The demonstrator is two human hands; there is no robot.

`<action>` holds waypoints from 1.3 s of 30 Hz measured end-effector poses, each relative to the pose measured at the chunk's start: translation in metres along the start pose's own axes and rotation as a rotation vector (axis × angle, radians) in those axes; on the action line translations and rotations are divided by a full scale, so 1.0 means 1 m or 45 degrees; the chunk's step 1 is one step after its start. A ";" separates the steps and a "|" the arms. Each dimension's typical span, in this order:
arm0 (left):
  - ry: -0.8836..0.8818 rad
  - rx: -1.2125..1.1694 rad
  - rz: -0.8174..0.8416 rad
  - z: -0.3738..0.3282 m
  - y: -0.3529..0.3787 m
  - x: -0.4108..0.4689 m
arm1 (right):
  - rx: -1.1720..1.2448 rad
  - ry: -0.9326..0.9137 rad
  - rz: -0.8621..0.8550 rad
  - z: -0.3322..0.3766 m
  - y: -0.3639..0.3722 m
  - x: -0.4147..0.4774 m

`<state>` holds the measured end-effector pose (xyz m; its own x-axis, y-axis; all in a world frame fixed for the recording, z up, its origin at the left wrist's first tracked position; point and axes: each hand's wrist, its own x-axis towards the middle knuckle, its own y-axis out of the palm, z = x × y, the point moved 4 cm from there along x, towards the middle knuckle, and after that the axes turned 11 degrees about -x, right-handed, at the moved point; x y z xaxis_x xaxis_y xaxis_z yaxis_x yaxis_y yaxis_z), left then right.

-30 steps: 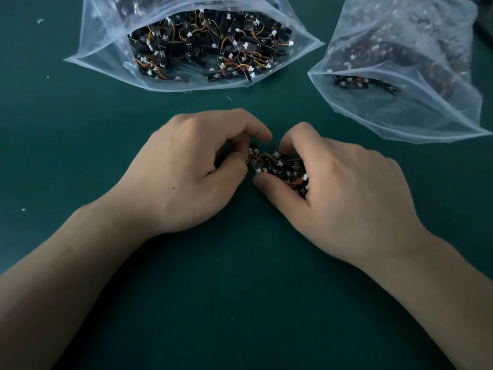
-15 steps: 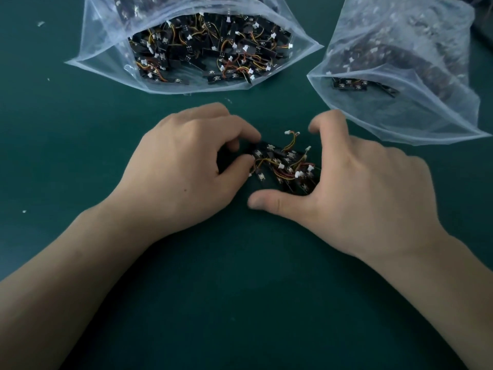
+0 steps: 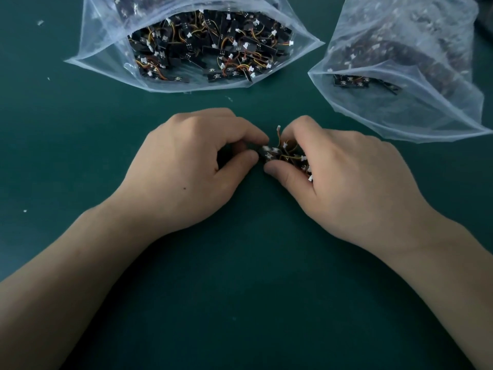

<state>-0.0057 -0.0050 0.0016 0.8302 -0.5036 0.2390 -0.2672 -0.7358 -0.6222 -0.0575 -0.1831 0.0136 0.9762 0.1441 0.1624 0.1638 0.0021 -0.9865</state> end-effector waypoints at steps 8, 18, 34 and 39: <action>-0.002 0.050 0.022 -0.002 0.000 0.000 | -0.004 -0.013 -0.044 0.000 0.004 -0.001; -0.008 0.067 0.025 -0.001 0.000 0.000 | 0.004 -0.079 -0.031 0.001 0.003 0.005; -0.079 0.094 0.026 -0.003 0.001 0.000 | 0.169 -0.144 -0.028 -0.002 0.001 0.007; -0.086 0.092 0.032 -0.003 0.000 0.000 | 0.315 -0.099 -0.064 -0.009 0.002 0.006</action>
<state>-0.0074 -0.0064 0.0038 0.8553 -0.4883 0.1734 -0.2547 -0.6876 -0.6799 -0.0500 -0.1914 0.0128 0.9522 0.2134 0.2187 0.1627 0.2517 -0.9540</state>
